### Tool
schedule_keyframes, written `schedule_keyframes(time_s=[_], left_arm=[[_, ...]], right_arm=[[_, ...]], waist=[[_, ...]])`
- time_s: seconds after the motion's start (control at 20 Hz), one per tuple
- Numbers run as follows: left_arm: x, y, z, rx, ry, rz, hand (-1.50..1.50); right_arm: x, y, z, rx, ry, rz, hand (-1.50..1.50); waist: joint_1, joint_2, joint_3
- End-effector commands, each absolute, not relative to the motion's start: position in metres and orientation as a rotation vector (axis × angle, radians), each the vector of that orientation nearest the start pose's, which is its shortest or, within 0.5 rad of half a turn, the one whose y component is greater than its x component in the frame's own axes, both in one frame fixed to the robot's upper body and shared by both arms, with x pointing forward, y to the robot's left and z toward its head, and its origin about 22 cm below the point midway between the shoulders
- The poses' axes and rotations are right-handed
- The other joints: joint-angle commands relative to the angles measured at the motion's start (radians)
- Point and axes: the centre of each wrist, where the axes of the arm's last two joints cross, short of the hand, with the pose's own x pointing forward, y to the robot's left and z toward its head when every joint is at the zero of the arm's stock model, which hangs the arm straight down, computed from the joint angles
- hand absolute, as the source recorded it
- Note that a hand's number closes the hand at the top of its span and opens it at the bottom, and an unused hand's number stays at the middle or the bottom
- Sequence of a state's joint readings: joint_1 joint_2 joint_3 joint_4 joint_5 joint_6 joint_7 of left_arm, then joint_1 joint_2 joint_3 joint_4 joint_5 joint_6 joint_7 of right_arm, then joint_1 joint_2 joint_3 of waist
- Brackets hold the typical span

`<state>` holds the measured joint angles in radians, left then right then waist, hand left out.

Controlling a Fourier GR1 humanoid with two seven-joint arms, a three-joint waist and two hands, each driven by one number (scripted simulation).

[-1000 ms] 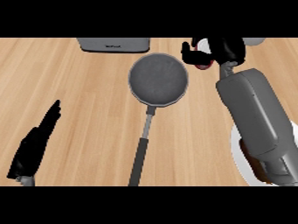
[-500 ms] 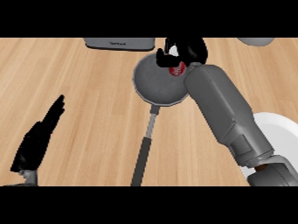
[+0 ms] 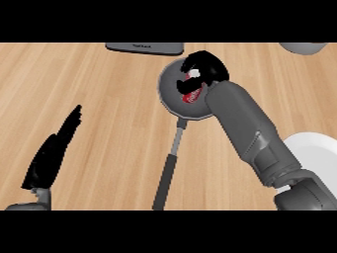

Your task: Pick the can from the plate and place it in the pan

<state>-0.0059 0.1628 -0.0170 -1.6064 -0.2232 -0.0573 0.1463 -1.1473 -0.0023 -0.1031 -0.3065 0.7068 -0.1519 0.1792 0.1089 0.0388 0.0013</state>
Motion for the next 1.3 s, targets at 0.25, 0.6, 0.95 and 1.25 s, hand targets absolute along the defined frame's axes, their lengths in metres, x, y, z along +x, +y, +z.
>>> schedule_keyframes(time_s=[0.25,0.6,0.95,1.25], left_arm=[[0.249,0.257,0.025,0.265,-1.451,-0.367,0.00],[0.245,0.258,0.013,0.269,-1.439,-0.349,0.00],[0.235,0.280,0.014,0.288,-1.425,-0.306,0.00],[0.238,0.275,0.012,0.312,-1.414,-0.286,0.00]], right_arm=[[0.442,-0.107,0.060,-0.374,-1.417,0.458,-1.50],[0.451,-0.105,0.082,-0.422,-1.529,0.139,-1.50],[0.454,-0.169,0.071,-0.500,-1.526,-0.139,-1.50],[0.449,-0.241,0.064,-0.527,-1.629,-0.119,-1.50]], waist=[[0.022,-0.001,0.001],[-0.005,-0.005,0.000],[-0.041,-0.013,0.000],[-0.068,-0.021,0.000]])
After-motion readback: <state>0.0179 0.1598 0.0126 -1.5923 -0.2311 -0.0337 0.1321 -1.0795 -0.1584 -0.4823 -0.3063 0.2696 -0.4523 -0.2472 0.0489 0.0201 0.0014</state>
